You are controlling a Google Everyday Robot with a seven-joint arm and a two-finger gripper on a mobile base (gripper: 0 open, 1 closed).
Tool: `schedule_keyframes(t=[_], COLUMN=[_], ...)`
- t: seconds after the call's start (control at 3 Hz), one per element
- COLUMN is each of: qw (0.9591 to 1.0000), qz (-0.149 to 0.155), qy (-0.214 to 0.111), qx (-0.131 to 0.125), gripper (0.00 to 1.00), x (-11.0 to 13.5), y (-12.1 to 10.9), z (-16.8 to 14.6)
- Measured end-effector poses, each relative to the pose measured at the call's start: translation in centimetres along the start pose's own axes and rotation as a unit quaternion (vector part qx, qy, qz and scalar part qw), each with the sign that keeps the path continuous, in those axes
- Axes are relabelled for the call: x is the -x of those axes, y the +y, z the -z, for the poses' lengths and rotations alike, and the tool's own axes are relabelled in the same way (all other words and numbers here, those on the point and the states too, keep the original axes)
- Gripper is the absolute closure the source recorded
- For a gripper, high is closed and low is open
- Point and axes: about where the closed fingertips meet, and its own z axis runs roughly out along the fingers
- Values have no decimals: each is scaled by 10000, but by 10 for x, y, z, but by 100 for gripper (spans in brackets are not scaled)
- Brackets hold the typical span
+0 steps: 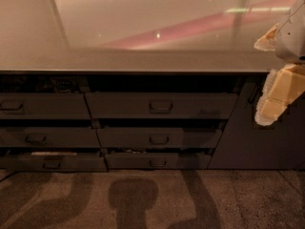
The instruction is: Open top drawer
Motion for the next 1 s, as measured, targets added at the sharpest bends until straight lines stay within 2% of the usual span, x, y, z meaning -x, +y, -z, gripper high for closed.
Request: schedule_keyframes(t=[0.33,0.67,1.0], qw=[10000,9997,9980], qz=[4,40,-10], qy=[4,-19,-1], qx=[1,-227,-633], gripper=[0,0,0], x=[0,-6,-36], y=[-1,4,38], z=[-1,-11,-50])
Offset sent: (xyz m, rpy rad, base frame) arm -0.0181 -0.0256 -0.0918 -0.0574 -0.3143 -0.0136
